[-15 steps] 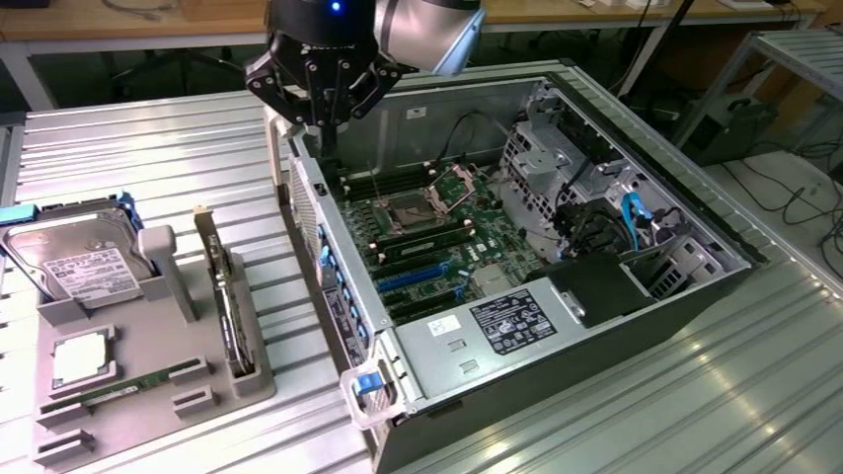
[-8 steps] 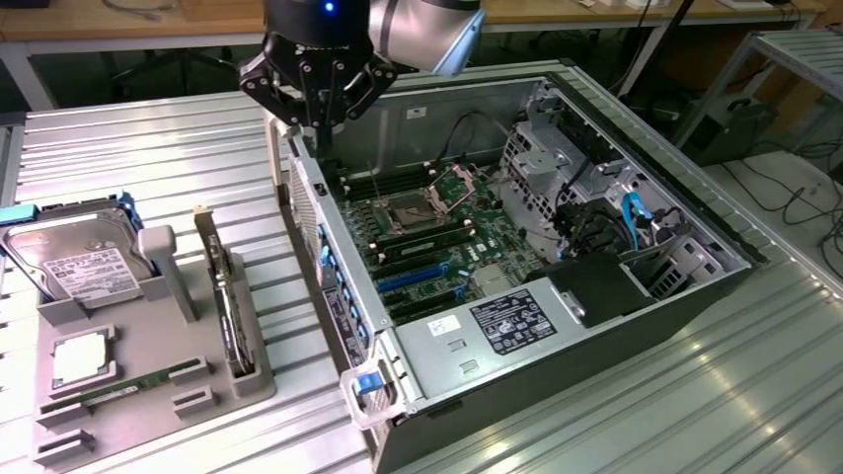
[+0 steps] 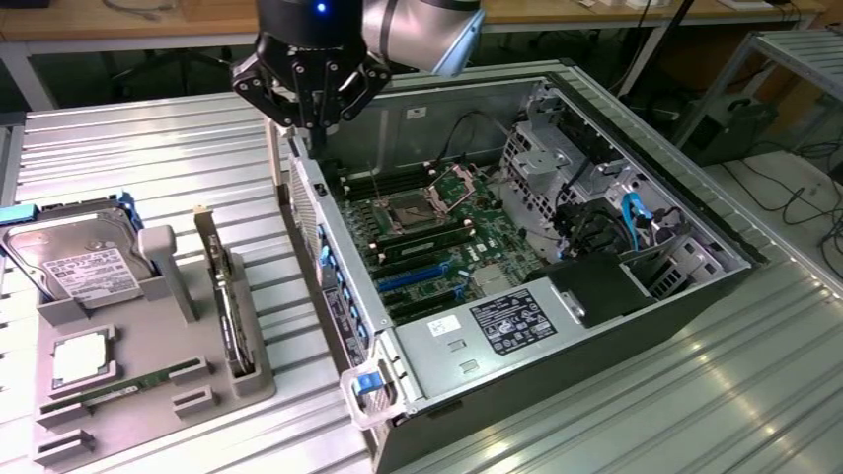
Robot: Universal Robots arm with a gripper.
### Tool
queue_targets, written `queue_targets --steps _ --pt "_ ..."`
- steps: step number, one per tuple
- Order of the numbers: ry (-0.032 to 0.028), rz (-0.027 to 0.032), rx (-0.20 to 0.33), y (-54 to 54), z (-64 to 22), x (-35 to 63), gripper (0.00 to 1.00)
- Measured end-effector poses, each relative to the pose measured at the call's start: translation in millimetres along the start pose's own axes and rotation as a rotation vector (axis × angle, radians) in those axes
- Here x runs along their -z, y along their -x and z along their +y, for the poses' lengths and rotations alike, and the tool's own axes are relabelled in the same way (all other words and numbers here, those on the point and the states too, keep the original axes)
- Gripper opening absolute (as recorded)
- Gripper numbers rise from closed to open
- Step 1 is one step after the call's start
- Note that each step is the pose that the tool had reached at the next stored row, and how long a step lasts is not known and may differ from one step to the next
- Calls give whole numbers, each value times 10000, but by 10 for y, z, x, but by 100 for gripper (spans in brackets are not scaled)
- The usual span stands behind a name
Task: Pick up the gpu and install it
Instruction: 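Reach for the gpu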
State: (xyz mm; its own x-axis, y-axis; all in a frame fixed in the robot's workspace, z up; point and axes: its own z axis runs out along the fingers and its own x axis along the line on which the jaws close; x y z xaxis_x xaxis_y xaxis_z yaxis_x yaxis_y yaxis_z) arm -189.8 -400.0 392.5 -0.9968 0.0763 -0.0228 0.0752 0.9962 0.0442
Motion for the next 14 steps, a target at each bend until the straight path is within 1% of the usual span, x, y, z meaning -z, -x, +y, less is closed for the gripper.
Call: queue_targets --steps 14 --pt "-1 1 1 -117 -24 2 11"
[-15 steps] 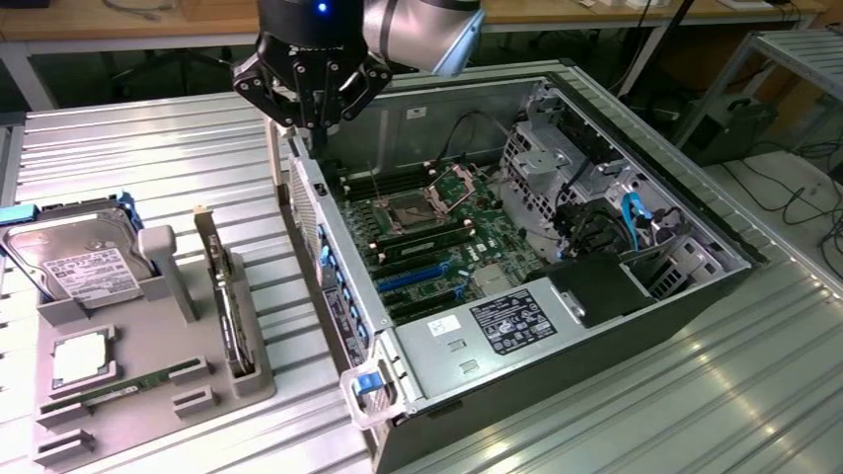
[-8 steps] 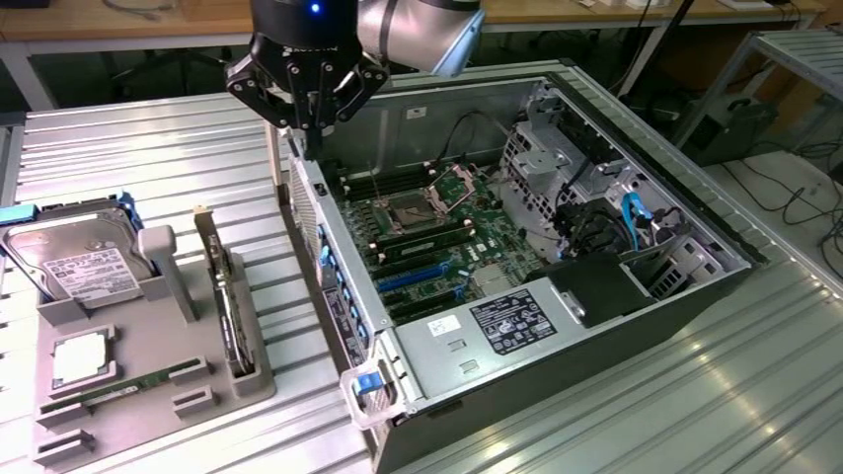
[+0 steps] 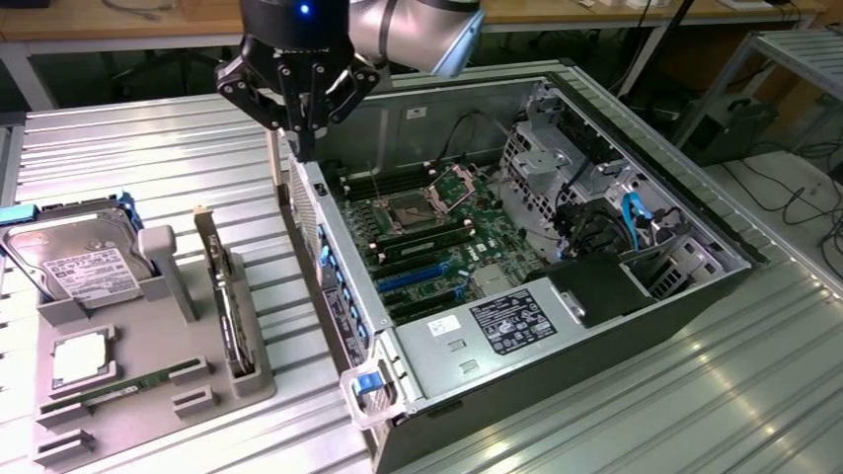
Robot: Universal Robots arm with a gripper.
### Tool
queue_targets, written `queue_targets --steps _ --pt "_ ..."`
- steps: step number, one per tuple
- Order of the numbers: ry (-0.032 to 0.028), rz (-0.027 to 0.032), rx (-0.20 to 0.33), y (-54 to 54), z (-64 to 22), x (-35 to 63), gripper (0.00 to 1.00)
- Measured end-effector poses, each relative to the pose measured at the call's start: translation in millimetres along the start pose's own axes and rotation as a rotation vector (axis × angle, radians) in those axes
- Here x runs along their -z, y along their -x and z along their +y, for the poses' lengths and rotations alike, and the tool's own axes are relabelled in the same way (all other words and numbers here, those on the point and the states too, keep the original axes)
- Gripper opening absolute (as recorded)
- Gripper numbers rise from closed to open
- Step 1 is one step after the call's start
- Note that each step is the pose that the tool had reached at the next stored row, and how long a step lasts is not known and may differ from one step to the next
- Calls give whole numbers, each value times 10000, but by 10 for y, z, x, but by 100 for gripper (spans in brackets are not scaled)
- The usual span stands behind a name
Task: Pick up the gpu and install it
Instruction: 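Reach for the gpu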
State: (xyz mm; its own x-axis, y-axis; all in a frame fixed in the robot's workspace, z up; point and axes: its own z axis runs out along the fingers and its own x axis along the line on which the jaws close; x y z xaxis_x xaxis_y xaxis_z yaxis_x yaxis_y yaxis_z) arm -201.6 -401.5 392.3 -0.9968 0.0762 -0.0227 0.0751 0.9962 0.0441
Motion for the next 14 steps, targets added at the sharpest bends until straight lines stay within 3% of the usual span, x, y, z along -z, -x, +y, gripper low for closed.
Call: queue_targets --steps 14 --pt "0 0 0 -199 -60 1 11"
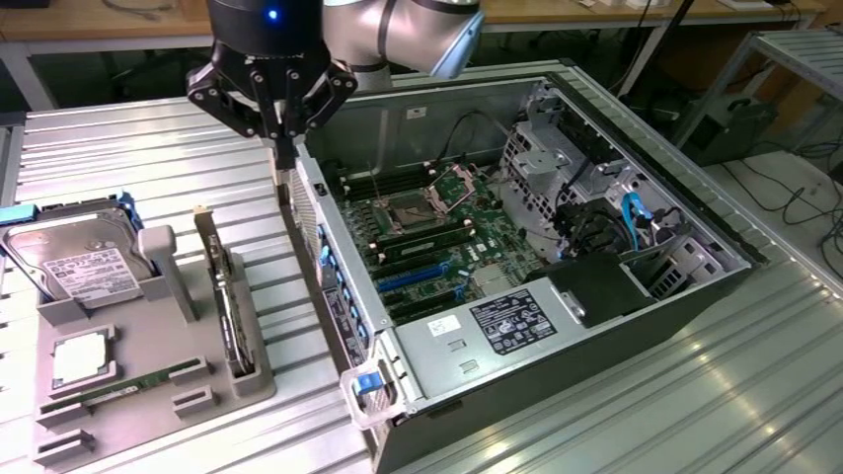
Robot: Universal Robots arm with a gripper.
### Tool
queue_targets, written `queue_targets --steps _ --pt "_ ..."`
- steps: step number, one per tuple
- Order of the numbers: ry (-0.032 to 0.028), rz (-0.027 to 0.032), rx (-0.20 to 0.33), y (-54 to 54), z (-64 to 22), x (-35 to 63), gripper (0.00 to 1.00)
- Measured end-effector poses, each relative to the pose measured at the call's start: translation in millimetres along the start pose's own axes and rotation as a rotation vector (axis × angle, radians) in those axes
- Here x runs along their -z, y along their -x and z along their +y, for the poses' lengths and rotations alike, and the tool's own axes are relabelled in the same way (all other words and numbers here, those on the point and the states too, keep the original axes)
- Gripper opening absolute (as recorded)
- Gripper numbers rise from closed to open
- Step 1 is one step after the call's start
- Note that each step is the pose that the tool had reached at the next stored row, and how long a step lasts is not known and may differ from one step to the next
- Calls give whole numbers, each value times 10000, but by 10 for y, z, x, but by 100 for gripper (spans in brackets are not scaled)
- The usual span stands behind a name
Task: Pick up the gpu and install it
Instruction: 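Reach for the gpu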
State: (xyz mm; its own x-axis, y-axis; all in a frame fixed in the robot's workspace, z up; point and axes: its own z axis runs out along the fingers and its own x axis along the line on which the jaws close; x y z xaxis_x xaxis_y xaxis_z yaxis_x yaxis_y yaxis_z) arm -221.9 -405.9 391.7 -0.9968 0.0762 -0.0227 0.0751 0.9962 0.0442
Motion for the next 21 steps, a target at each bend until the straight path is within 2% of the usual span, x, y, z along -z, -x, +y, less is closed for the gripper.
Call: queue_targets --steps 6,14,16,21 --pt "1 -1 -1 -110 -52 0 11" --pt "2 2 58 -318 -87 2 11" --pt "2 3 91 -401 -112 3 11" --pt "4 6 133 -501 -155 2 11"
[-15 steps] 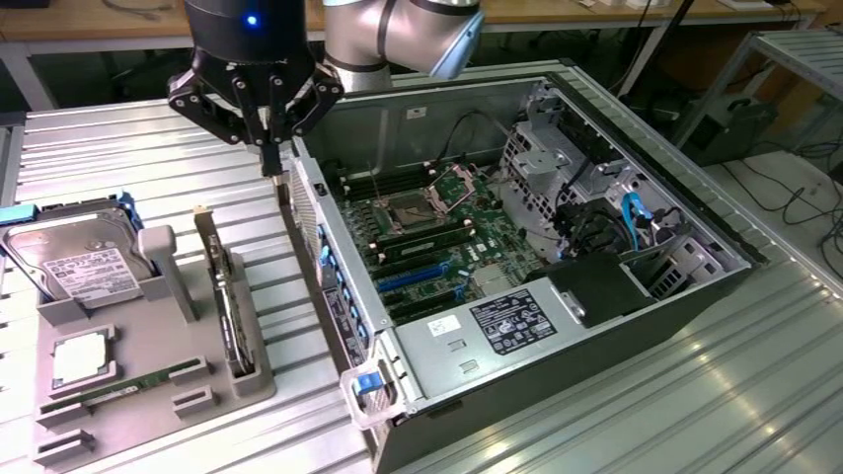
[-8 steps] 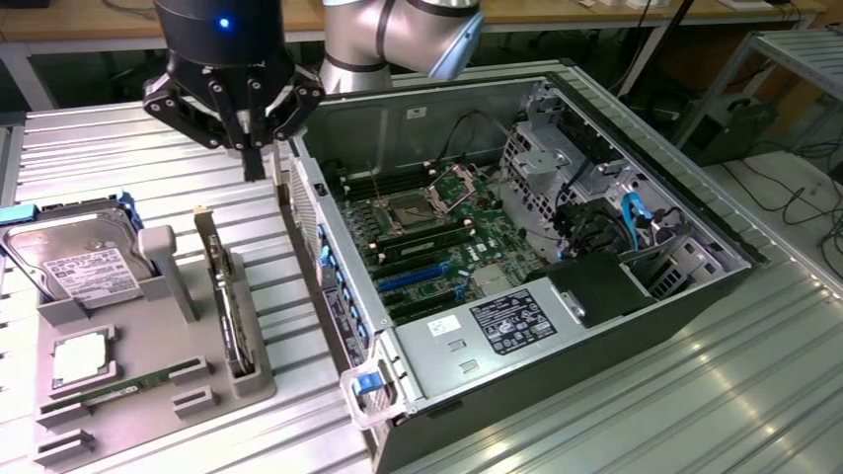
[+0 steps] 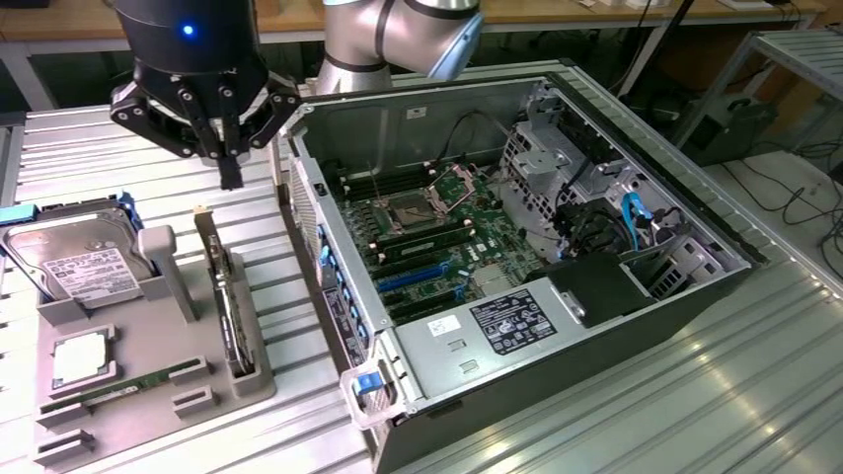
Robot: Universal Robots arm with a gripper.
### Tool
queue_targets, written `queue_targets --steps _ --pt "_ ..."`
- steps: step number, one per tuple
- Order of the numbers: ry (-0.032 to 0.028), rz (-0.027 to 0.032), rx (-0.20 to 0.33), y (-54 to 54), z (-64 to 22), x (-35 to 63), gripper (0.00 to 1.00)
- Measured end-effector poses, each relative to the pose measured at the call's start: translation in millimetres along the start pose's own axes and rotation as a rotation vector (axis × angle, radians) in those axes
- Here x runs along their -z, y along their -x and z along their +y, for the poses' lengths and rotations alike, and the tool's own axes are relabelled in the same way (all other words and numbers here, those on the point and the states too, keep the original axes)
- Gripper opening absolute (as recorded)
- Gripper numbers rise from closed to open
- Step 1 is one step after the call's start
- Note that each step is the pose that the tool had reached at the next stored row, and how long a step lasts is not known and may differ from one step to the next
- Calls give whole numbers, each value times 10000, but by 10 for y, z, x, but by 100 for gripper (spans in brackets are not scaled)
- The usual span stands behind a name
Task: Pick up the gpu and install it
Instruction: 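Reach for the gpu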
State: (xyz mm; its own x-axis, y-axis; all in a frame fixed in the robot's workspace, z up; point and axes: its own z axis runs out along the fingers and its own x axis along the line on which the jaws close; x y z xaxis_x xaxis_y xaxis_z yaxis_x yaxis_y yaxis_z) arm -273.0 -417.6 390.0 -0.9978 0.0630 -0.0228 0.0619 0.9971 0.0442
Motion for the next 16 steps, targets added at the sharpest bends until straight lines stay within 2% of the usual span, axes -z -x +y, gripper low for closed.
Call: queue_targets --steps 16 --pt "4 7 152 -288 -180 -3 11"
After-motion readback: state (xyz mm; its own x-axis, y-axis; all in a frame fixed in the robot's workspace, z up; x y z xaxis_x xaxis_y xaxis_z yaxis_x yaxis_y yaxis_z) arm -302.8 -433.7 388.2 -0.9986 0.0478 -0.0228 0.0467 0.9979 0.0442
